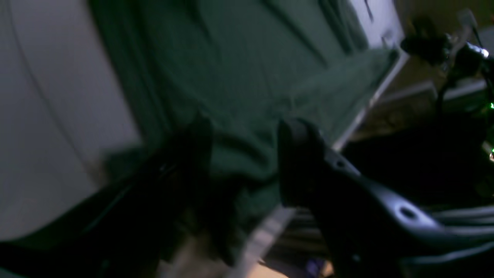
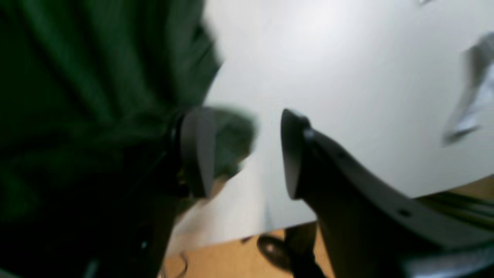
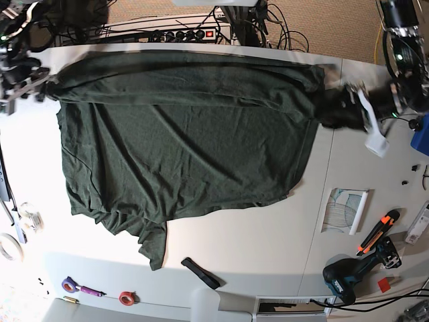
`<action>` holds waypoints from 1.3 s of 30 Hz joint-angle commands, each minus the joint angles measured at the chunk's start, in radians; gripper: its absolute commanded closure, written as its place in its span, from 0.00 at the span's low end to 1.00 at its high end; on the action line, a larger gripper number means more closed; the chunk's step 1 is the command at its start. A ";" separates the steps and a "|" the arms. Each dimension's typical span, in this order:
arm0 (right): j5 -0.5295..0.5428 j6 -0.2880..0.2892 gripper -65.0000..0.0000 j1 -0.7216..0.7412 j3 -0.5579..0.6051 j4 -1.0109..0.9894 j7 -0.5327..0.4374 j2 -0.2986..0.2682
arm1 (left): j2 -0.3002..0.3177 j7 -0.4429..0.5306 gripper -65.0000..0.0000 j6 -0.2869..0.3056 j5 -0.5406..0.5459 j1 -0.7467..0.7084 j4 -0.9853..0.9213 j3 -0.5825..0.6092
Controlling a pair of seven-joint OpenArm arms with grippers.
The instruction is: Layout the t-shirt on the table in an organized manner, then fold the t-shirt properly
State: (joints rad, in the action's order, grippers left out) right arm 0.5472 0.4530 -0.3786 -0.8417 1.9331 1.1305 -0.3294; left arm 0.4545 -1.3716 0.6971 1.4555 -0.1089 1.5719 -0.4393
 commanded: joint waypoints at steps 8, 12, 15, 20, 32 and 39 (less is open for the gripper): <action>0.014 -0.002 0.57 0.134 -0.023 0.017 -0.064 -0.004 | 0.008 0.105 0.56 0.001 -0.005 0.136 0.015 0.026; 0.013 -0.002 0.57 0.190 -0.021 0.017 -0.108 0.032 | -0.007 0.282 0.56 0.001 -0.195 0.174 0.015 0.071; 0.010 -0.002 0.57 0.227 -0.021 0.014 -0.135 0.056 | -0.026 0.303 0.56 0.001 -0.247 0.207 0.015 0.161; -0.080 -0.003 0.57 0.306 -0.022 -0.082 -0.188 0.068 | -0.090 0.337 0.56 -0.028 -0.382 0.277 0.015 0.377; 0.039 0.110 0.48 0.689 0.024 -0.804 -0.205 -0.139 | -0.174 0.348 0.56 -0.053 -0.472 0.317 0.015 0.507; -0.090 0.112 0.48 0.948 0.238 -1.238 -0.294 -0.253 | -0.175 0.348 0.56 -0.051 -0.510 0.317 0.015 0.507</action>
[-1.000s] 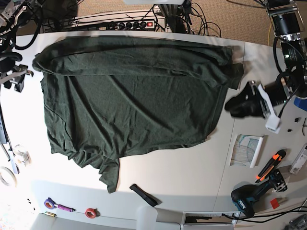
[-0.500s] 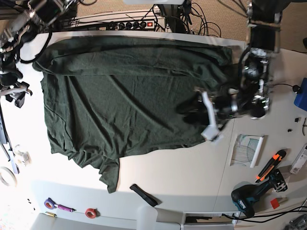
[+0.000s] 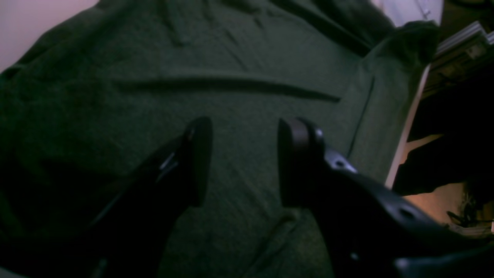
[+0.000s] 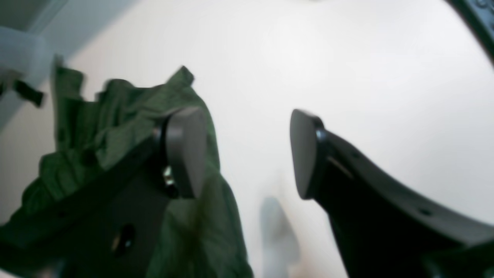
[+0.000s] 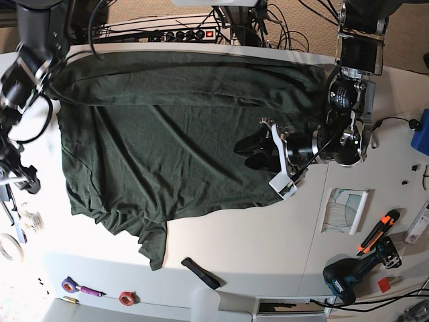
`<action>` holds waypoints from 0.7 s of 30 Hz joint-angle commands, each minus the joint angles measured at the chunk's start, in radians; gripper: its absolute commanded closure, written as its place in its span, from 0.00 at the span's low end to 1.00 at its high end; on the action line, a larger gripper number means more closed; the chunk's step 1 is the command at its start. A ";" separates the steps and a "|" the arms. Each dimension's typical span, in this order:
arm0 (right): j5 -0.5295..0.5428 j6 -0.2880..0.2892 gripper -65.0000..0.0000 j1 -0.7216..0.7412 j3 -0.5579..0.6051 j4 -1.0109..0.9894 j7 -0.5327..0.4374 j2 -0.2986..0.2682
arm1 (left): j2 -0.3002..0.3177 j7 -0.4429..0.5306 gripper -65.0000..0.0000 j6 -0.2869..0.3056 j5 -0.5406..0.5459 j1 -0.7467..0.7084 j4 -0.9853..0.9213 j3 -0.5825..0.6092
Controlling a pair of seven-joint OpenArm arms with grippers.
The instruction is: Layout the t-shirt on the table in an organized manner, then fold the t-shirt properly
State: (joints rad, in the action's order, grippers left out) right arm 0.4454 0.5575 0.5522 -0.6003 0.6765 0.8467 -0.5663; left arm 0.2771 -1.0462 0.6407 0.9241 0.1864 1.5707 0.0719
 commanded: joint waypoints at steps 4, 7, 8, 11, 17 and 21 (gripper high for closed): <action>-0.040 0.002 0.48 0.083 0.117 -0.219 -0.087 0.006 | 0.003 0.023 0.56 0.006 0.021 0.022 0.016 -0.004; -0.066 -0.026 0.48 0.082 0.161 -0.293 -0.135 0.041 | 0.003 0.023 0.56 0.006 0.021 0.022 0.016 -0.004; -0.073 -0.028 0.48 0.079 0.162 -0.293 -0.134 0.055 | 0.003 0.023 0.56 0.006 0.022 0.022 0.016 -0.004; -0.068 -0.026 0.48 0.081 0.161 -0.291 -0.121 0.088 | 0.003 0.023 0.56 0.006 0.022 0.022 0.016 -0.004; -0.063 -0.004 0.51 0.082 0.161 -0.290 -0.121 0.140 | 0.003 0.064 0.56 -0.027 0.020 0.026 0.016 -0.006; -0.079 -0.005 1.00 0.082 0.161 -0.290 -0.102 0.143 | 0.003 0.188 0.56 -0.091 -0.046 0.039 0.016 -0.059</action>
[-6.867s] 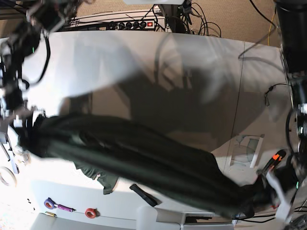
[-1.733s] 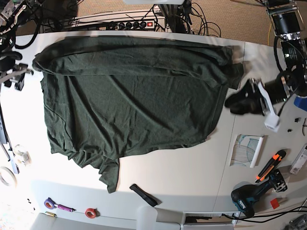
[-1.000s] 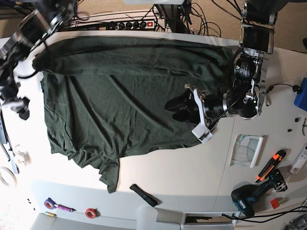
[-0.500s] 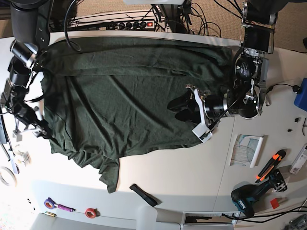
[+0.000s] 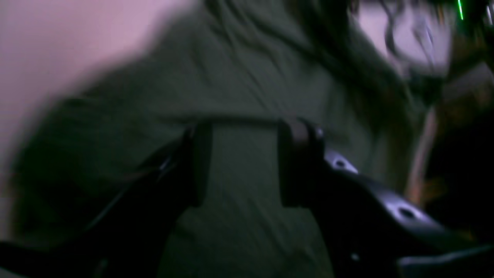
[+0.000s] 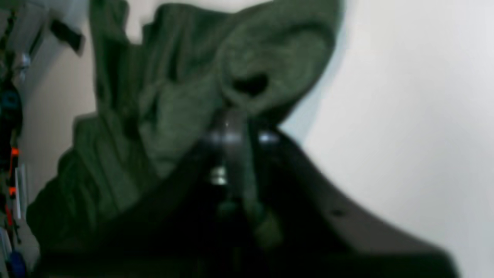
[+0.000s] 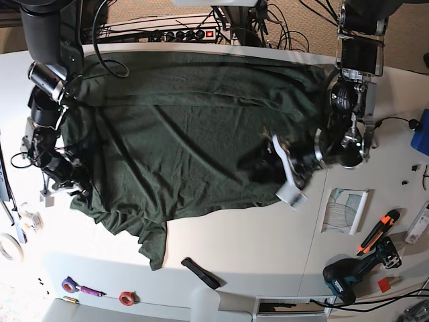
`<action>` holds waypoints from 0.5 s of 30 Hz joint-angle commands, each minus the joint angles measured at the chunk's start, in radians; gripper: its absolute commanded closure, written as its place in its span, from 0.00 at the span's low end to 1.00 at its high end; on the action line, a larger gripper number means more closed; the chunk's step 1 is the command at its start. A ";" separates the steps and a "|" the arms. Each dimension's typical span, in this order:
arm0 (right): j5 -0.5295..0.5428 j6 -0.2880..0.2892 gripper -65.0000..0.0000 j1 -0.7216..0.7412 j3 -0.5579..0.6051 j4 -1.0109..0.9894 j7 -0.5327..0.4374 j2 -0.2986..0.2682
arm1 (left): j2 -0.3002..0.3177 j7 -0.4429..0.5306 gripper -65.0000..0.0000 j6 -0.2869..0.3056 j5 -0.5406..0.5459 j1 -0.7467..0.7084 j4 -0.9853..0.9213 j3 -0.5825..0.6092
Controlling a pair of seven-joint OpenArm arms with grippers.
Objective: Layout the t-shirt on the table in an organized manner, then fold the t-shirt properly
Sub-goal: 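Grasp the shirt side edges with both grippers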
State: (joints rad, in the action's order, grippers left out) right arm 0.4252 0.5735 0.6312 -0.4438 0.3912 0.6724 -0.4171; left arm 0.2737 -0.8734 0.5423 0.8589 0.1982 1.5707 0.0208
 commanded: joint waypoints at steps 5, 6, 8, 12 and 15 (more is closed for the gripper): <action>-0.060 -0.021 1.00 0.000 0.005 -0.004 0.097 -0.015 | 0.006 0.100 0.61 -0.187 -0.191 0.113 -0.031 -0.042; -0.060 -0.021 1.00 0.000 0.005 -0.004 0.100 -0.014 | 0.006 0.099 0.61 -0.208 -0.194 0.141 -0.071 -0.036; -0.060 -0.021 1.00 0.000 0.005 -0.004 0.102 -0.010 | 0.006 0.095 0.61 -0.211 -0.194 0.202 -0.179 -0.017; -0.060 -0.021 1.00 0.000 0.005 -0.004 0.114 -0.007 | 0.003 0.097 0.61 -0.198 -0.194 0.330 -0.472 0.043; -0.059 -0.021 1.00 0.000 0.005 -0.004 0.114 -0.007 | 0.000 0.113 0.59 -0.142 -0.181 0.414 -0.673 0.056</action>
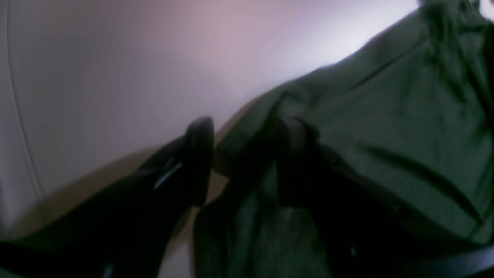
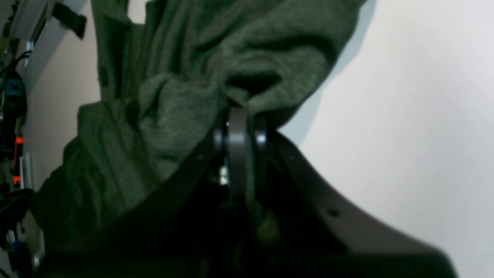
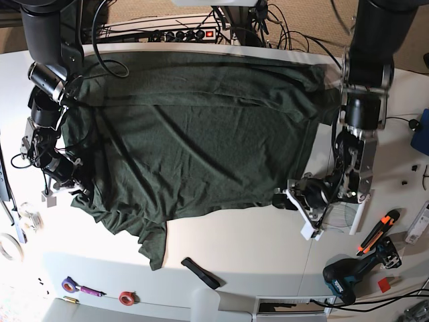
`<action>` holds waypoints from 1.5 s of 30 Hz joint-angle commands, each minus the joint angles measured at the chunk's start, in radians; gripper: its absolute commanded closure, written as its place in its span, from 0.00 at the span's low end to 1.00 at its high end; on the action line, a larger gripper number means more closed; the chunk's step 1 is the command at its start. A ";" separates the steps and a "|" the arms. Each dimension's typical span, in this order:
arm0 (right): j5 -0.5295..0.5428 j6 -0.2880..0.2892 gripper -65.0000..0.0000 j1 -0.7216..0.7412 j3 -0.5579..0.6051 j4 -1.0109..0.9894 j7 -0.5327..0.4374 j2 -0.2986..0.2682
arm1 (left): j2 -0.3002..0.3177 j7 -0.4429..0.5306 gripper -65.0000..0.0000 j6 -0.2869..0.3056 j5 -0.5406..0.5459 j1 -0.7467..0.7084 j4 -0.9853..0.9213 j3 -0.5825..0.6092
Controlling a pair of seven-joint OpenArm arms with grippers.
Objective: Layout the t-shirt on the table in an organized manner, then fold the t-shirt properly
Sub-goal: 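Grasp the shirt side edges with both grippers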
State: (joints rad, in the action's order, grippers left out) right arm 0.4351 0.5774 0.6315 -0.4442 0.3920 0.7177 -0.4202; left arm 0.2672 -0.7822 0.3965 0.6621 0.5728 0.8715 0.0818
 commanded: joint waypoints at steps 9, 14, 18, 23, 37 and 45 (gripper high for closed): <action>-0.069 -0.024 1.00 0.000 0.005 -0.005 0.068 -0.004 | 0.012 0.032 0.57 0.031 -0.051 0.131 -0.122 -0.006; -0.068 -0.024 1.00 -0.010 0.005 -0.005 0.068 -0.004 | 0.010 0.037 0.57 0.030 -0.100 0.116 -0.122 -0.006; -0.066 -0.024 1.00 -0.017 0.005 -0.005 0.068 -0.004 | 0.006 0.050 0.57 0.032 -0.114 0.089 -0.122 -0.005; -0.066 -0.024 1.00 -0.017 0.005 -0.005 0.067 -0.004 | 0.006 0.042 0.57 0.076 -0.071 0.061 -0.122 -0.005; -0.065 -0.024 1.00 -0.016 0.005 -0.005 0.063 -0.004 | 0.006 0.016 0.52 0.129 -0.056 0.056 -0.122 -0.005; -0.065 -0.024 1.00 -0.016 0.005 -0.005 0.061 -0.004 | 0.002 0.013 0.52 0.129 -0.057 0.028 -0.122 -0.005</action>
State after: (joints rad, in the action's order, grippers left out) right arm 0.4454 0.5850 0.6201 -0.4446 0.3927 0.7094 -0.4206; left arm 0.2710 -0.7265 0.5289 0.6277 0.5930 0.7471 0.0761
